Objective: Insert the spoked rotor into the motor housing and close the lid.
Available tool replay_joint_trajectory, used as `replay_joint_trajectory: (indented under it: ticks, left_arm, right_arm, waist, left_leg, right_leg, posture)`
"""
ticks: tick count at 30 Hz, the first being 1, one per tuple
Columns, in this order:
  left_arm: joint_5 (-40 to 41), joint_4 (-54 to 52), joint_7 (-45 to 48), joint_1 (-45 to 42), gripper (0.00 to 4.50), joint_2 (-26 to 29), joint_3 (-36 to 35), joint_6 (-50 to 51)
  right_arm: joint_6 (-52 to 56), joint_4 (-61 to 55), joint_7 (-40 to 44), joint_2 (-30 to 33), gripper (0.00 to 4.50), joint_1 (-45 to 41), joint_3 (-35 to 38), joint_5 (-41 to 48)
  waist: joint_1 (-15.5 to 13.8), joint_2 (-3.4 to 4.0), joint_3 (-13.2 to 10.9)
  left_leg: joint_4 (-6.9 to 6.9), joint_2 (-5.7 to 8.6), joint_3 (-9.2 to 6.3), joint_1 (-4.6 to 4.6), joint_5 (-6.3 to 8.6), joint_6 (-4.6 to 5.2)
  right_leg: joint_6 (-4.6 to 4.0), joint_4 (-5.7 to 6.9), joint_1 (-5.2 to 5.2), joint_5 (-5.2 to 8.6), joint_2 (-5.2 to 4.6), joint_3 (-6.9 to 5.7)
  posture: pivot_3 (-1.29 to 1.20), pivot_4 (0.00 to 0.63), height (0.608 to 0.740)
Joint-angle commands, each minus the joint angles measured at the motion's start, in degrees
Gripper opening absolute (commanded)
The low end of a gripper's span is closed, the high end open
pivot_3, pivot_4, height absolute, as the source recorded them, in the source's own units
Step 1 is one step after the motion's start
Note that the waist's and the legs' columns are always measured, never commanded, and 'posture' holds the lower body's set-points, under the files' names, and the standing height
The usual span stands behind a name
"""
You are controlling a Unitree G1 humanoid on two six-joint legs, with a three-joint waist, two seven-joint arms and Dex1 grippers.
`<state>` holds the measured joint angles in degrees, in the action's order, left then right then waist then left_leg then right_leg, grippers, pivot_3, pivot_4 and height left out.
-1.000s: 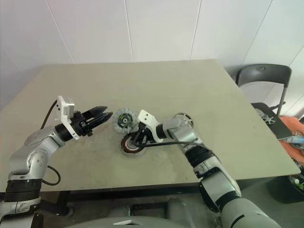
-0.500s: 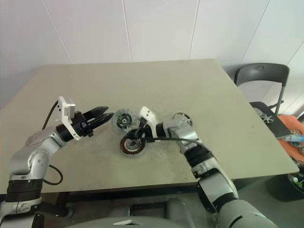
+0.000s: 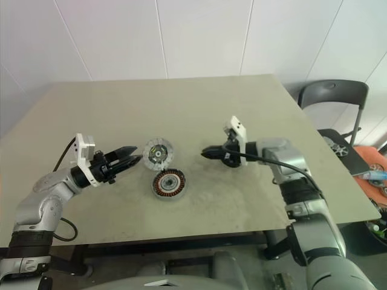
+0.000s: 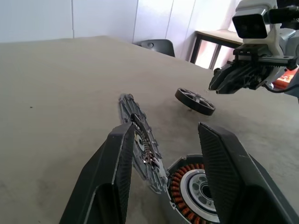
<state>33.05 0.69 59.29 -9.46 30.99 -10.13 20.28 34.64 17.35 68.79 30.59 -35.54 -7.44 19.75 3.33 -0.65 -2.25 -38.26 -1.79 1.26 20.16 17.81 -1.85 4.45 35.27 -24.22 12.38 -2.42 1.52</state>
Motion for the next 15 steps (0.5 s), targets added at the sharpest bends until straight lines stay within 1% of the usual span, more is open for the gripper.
replay_joint_trajectory:
  ticks: [1, 4, 5, 6, 7, 9, 10, 12, 15]
  left_arm:
    - [-1.1, 1.5, 1.5, -0.4, 2.32, 0.8, 0.0, -2.6]
    - [-2.1, 2.2, 1.4, -0.8, 2.32, 0.9, 0.5, -3.1]
    - [-2.4, 1.9, 1.2, -0.9, 2.32, 0.9, 0.8, -2.9]
    - [-2.4, 1.1, 0.8, -0.9, 2.32, 0.9, 1.0, -2.5]
    - [-2.2, -0.2, 0.3, -1.0, 2.32, 0.7, 1.3, -1.5]
    - [-1.7, -2.1, -0.6, -1.1, 2.32, 0.6, 1.6, 0.0]
    - [-1.5, -2.6, -0.8, -1.1, 2.32, 0.6, 1.7, 0.4]
    - [-1.4, -3.2, -1.2, -1.3, 2.32, 0.7, 1.8, 1.1]
    - [-1.3, -3.5, -1.3, -1.5, 2.32, 0.8, 1.9, 1.6]
  right_arm:
    - [-1.2, -0.9, -2.3, 3.4, 1.41, 0.0, 4.6, 0.0]
    - [-3.1, 3.0, -5.4, 6.2, 2.43, 0.2, 6.1, -2.4]
    - [-3.8, 4.3, -6.3, 7.1, 2.85, 0.2, 6.6, -3.0]
    - [-4.3, 5.3, -6.8, 7.8, 3.1, 0.2, 7.1, -3.3]
    - [-4.7, 6.5, -7.5, 8.8, 3.45, 0.3, 7.5, -3.8]
    - [-5.6, 9.0, -9.8, 9.5, 4.19, -0.2, 8.4, -4.8]
    - [-6.1, 10.1, -11.0, 9.4, 4.45, -0.7, 8.7, -5.2]
    - [-7.0, 14.8, -16.0, 8.4, 4.45, -3.4, 9.8, -6.6]
    - [-7.4, 16.8, -17.1, 7.5, 4.45, -4.8, 9.5, -6.9]
  waist:
    - [-0.1, 0.01, 0.0]
    - [-0.1, 0.01, 0.0]
    - [-0.2, 0.0, 0.0]
    - [-0.2, 0.01, 0.0]
    - [-0.3, 0.0, 0.0]
    - [-0.6, 0.01, 0.0]
    - [-0.6, 0.0, 0.0]
    - [-0.6, 0.02, 0.0]
    - [-0.6, 0.03, 0.0]
  left_leg:
    - [0.0, 0.0, 0.0, 0.0, 0.0, 0.0]
    - [0.0, 0.0, 0.01, -0.01, 0.0, 0.0]
    - [0.0, 0.0, 0.01, 0.0, 0.0, 0.0]
    - [0.0, 0.0, 0.01, 0.0, 0.0, 0.0]
    - [0.0, 0.0, 0.01, 0.01, 0.0, 0.0]
    - [0.0, 0.0, 0.02, 0.03, 0.0, 0.0]
    - [0.0, 0.01, 0.02, 0.04, 0.0, 0.0]
    - [0.0, 0.0, 0.03, 0.03, 0.0, 0.0]
    - [0.0, 0.01, 0.09, -0.01, 0.0, 0.01]
  right_leg:
    - [0.0, -0.01, 0.0, 0.0, 0.0, 0.0]
    - [-0.06, -0.01, 0.0, 0.03, 0.0, 0.01]
    - [-0.12, -0.02, 0.0, 0.07, 0.0, 0.0]
    - [-0.12, -0.02, 0.0, 0.07, 0.0, 0.01]
    - [-0.12, -0.03, 0.0, 0.07, 0.0, 0.01]
    - [-0.11, -0.05, -0.01, 0.07, 0.0, 0.02]
    - [-0.09, -0.06, -0.01, 0.06, 0.0, 0.03]
    - [-0.07, -0.05, -0.01, 0.04, 0.0, 0.05]
    - [-0.13, -0.03, -0.01, 0.06, 0.01, 0.13]
  posture:
    - [0.0, 0.0, 0.74]
    - [0.0, 0.0, 0.74]
    - [0.0, 0.0, 0.74]
    - [0.0, 0.0, 0.74]
    - [0.0, 0.0, 0.74]
    - [0.0, 0.0, 0.74]
    - [0.0, 0.0, 0.74]
    - [0.0, 0.0, 0.74]
    - [0.0, 0.0, 0.74]
